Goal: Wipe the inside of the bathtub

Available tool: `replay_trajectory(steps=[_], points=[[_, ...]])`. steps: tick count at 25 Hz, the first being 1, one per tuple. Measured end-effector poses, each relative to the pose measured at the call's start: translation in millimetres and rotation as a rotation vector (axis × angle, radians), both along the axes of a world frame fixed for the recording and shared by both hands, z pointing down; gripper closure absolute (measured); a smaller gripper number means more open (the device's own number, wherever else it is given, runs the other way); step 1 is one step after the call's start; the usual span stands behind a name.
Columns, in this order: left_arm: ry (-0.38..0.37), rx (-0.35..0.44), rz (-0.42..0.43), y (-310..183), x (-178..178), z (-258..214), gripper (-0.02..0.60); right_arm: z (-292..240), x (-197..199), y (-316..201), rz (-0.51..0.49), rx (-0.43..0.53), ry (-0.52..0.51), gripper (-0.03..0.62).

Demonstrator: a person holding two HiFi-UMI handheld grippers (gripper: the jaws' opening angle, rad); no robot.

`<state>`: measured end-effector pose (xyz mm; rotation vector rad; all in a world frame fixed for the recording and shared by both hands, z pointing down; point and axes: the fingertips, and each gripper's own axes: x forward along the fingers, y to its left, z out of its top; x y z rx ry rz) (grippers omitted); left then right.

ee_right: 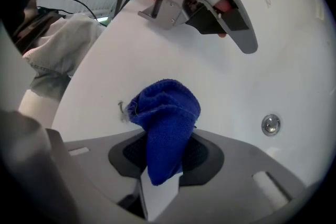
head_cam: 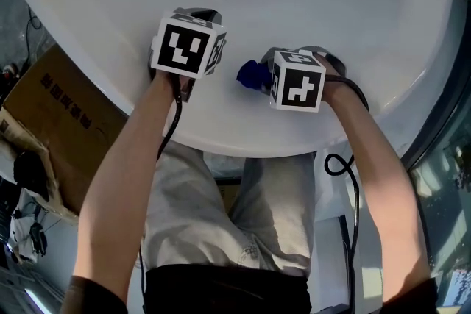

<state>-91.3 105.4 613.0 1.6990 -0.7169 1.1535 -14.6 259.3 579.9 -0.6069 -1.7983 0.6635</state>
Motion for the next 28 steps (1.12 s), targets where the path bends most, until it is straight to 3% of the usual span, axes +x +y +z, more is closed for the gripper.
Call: replay_trajectory(steps=[9, 20, 28], points=[[0.043, 0.057, 0.094, 3, 7, -49, 0.581, -51, -16, 16, 0.028, -0.035, -0.039, 0.473], [0.096, 0.085, 0.107, 2, 6, -116, 0.58, -119, -36, 31, 0.033, -0.051, -0.018, 0.473], [0.105, 0.133, 0.089, -17, -3, -157, 0.581, -148, -48, 27, 0.212, -0.103, -0.043, 0.464]])
